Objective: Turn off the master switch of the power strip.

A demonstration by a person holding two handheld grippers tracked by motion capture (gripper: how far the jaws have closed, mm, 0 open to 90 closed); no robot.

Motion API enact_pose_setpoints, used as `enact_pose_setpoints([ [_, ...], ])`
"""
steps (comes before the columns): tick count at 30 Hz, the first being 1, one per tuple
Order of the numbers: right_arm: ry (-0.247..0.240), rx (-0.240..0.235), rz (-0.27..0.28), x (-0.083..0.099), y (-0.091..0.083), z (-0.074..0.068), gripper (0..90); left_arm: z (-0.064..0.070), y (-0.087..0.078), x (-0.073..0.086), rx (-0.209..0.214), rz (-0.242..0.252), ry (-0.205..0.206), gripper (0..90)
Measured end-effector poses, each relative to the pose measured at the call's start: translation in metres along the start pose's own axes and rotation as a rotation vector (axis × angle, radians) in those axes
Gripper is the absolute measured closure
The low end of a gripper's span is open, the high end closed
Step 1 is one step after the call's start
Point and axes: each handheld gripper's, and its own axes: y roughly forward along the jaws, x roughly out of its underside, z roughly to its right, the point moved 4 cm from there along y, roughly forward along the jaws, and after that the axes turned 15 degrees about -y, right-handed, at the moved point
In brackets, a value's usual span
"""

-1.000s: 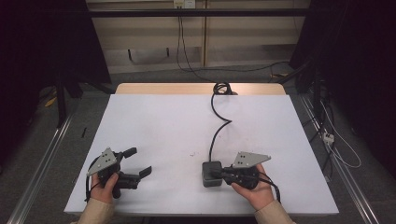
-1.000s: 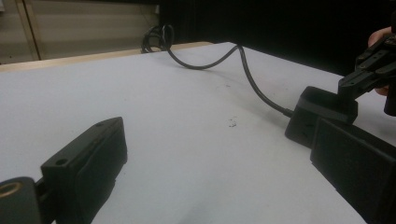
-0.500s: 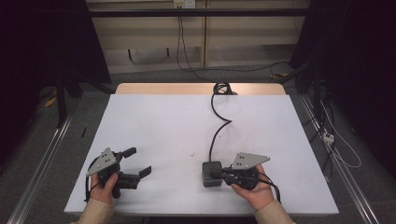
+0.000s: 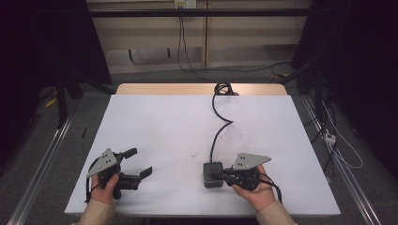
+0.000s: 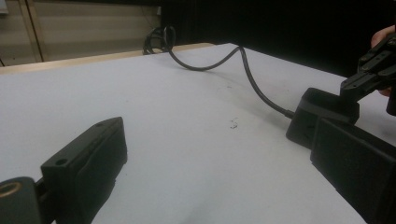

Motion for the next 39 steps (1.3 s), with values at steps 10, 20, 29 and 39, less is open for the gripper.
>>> enact_pose_setpoints([
  [10, -0.012, 0.003, -0.009, -0.0006, 0.0000, -0.0005, 90.0, 0.0002, 0.0001, 0.0002, -0.001, 0.002, -0.001, 3.7],
  [20, -0.031, 0.010, -0.017, -0.0015, 0.0002, -0.0015, 90.0, 0.0001, 0.0005, 0.0004, -0.001, 0.000, 0.000, 3.7],
  [29, -0.040, 0.010, -0.018, -0.0014, 0.0002, -0.0016, 90.0, 0.0001, 0.0004, 0.0005, -0.001, 0.001, -0.001, 3.7],
  [39, -0.032, 0.007, -0.018, -0.0012, 0.0003, -0.0016, 90.0, -0.0003, 0.0000, 0.0007, -0.004, -0.001, 0.000, 3.6],
])
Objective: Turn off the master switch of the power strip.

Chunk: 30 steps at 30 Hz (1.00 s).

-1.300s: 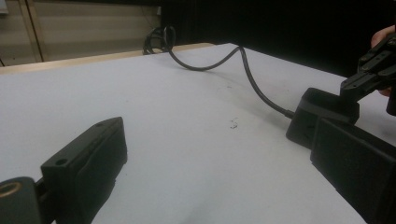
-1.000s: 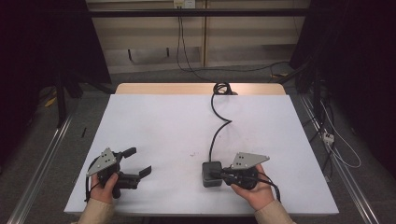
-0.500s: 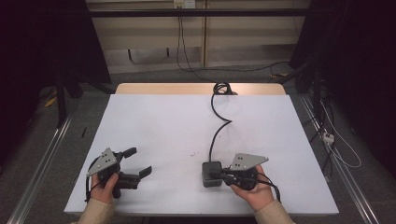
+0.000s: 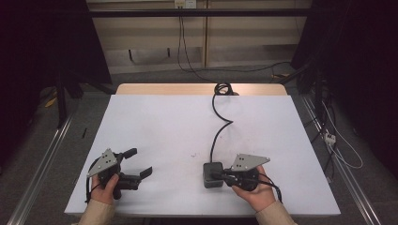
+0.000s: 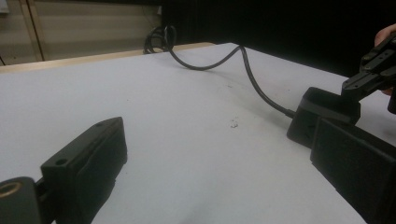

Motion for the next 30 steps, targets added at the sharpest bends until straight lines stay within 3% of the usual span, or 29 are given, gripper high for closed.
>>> enact_pose_setpoints([
  [30, 0.015, -0.003, 0.016, 0.0015, 0.0002, -0.0007, 90.0, -0.0001, -0.0010, -0.0009, 0.000, 0.005, 0.002, 3.6],
])
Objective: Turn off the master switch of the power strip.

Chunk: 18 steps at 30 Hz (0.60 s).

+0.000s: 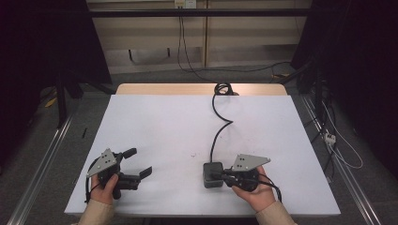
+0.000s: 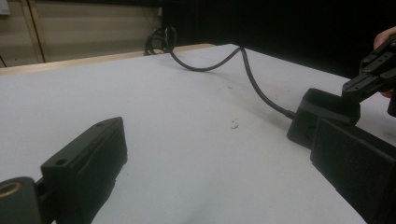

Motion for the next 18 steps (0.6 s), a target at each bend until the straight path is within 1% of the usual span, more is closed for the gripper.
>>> enact_pose_setpoints([
  [9, -0.005, -0.002, -0.004, -0.0005, -0.0001, 0.0004, 90.0, -0.0003, -0.0002, -0.0002, 0.002, 0.000, 0.001, 3.7],
  [15, 0.008, -0.007, 0.001, 0.0000, -0.0001, 0.0010, 90.0, 0.0000, -0.0001, -0.0006, 0.001, -0.001, 0.006, 3.6],
  [18, 0.007, -0.007, 0.001, 0.0001, -0.0002, 0.0012, 90.0, -0.0001, -0.0001, -0.0006, 0.001, -0.001, 0.006, 3.6],
])
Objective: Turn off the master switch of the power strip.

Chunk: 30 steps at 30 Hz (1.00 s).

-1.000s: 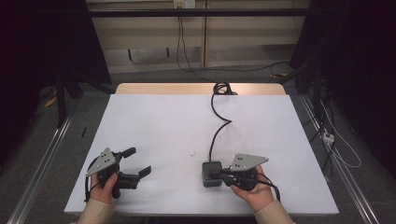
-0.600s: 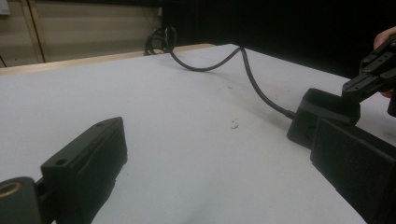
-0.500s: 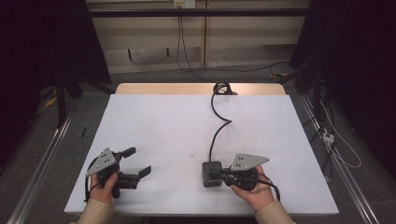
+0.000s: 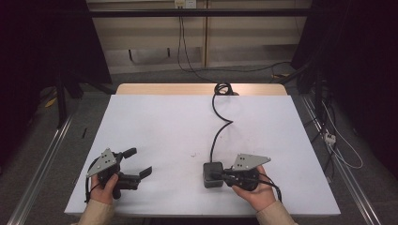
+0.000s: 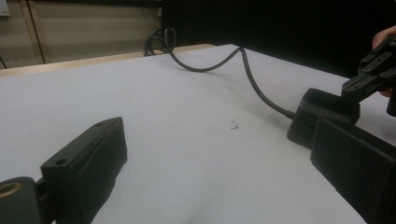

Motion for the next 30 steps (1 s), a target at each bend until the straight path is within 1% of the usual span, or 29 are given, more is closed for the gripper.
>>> enact_pose_setpoints([
  [6, -0.001, 0.000, 0.002, 0.0000, 0.0000, 0.0002, 90.0, 0.0000, 0.0001, 0.0000, 0.001, -0.001, 0.001, 3.7],
  [7, 0.002, 0.000, 0.005, -0.0001, -0.0001, 0.0003, 90.0, 0.0000, 0.0000, 0.0000, 0.000, 0.000, 0.001, 3.7],
  [8, 0.016, -0.001, 0.026, -0.0014, -0.0013, 0.0011, 90.0, 0.0000, 0.0000, -0.0001, 0.000, 0.000, 0.000, 3.7],
  [13, 0.014, 0.002, 0.020, -0.0012, -0.0020, 0.0021, 90.0, -0.0007, 0.0000, 0.0000, 0.000, -0.001, 0.004, 3.7],
  [20, 0.037, 0.004, 0.022, -0.0005, -0.0036, 0.0034, 90.0, -0.0002, 0.0000, -0.0002, -0.001, -0.001, 0.002, 3.7],
  [22, 0.045, -0.001, 0.030, 0.0001, -0.0039, 0.0039, 90.0, -0.0002, 0.0000, -0.0003, 0.000, -0.001, 0.002, 3.7],
  [23, 0.058, -0.005, 0.044, -0.0002, -0.0043, 0.0043, 90.0, -0.0002, 0.0001, -0.0003, 0.000, -0.001, 0.002, 3.7],
  [24, 0.057, -0.005, 0.046, -0.0005, -0.0045, 0.0044, 90.0, -0.0003, 0.0000, -0.0003, -0.001, -0.001, 0.003, 3.7],
  [25, 0.059, -0.003, 0.046, -0.0009, -0.0047, 0.0044, 88.9, -0.0003, 0.0000, -0.0003, -0.001, 0.000, 0.003, 3.6],
  [26, 0.061, 0.000, 0.049, -0.0013, -0.0049, 0.0046, 83.1, -0.0002, 0.0000, -0.0003, -0.001, 0.000, 0.002, 3.6],
  [27, 0.068, 0.002, 0.047, -0.0017, -0.0049, 0.0048, 79.9, -0.0003, 0.0000, -0.0002, -0.001, -0.001, 0.003, 3.6],
  [30, 0.070, 0.003, 0.045, -0.0023, -0.0051, 0.0049, 77.2, -0.0003, 0.0001, -0.0002, -0.001, -0.001, 0.002, 3.7],
])
